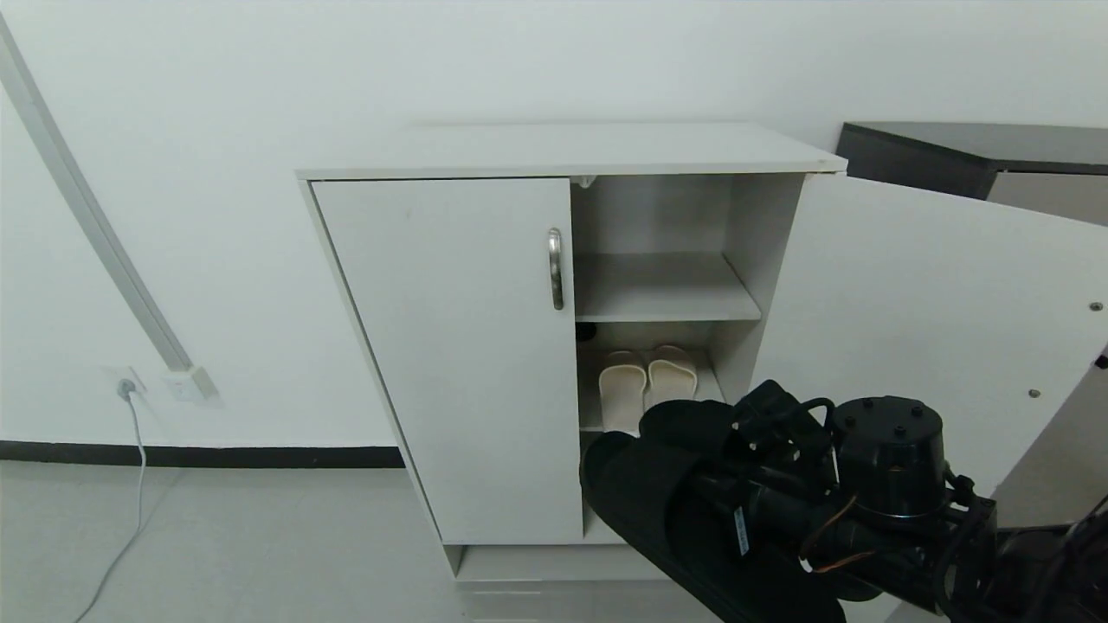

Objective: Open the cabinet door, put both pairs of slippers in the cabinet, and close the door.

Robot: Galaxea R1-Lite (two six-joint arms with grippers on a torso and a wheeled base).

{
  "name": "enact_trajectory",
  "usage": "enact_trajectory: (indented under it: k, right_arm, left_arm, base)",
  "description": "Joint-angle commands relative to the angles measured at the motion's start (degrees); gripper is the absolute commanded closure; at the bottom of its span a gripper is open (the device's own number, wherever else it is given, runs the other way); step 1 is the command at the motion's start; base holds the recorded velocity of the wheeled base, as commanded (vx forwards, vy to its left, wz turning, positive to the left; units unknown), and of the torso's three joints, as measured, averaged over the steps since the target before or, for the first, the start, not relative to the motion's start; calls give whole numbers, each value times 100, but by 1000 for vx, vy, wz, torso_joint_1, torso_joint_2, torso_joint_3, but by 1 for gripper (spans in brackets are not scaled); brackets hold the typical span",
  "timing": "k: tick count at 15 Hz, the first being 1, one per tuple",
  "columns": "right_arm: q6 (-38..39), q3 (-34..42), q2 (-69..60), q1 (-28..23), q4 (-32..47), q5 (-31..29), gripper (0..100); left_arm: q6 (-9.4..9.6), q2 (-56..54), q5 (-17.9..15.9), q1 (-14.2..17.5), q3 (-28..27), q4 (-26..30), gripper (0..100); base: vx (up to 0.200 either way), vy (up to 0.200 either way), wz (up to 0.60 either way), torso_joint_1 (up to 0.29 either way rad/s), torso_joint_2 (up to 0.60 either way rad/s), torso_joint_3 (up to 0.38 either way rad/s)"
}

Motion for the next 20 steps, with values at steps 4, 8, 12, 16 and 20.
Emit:
enact_trajectory:
  k: [4, 8, 12, 16, 20]
  right_arm:
    - [-117, 105, 42, 1, -61, 2, 100]
    - [-117, 123, 24, 1, -61, 2, 100]
    - [-109, 140, 42, -8, -61, 11, 100]
    - [-117, 167, 42, 1, -61, 11, 100]
    - [-117, 114, 42, 53, -52, -51, 100]
  left_arm:
    - [-4, -1, 2, 0, -7, -1, 100]
    - [-4, -1, 2, 0, -7, -1, 100]
    - [-4, -1, 2, 0, 2, -1, 100]
    - [-4, -1, 2, 0, -7, -1, 100]
    - [-4, -1, 2, -9, -7, -1, 100]
  base:
    - [0, 0, 0, -24, 394, 359]
    - [0, 0, 0, 0, 0, 0]
    - [0, 0, 0, 0, 0, 0]
    - [0, -100, 0, 1, 127, 94]
    - [0, -50, 0, -2, 7, 10]
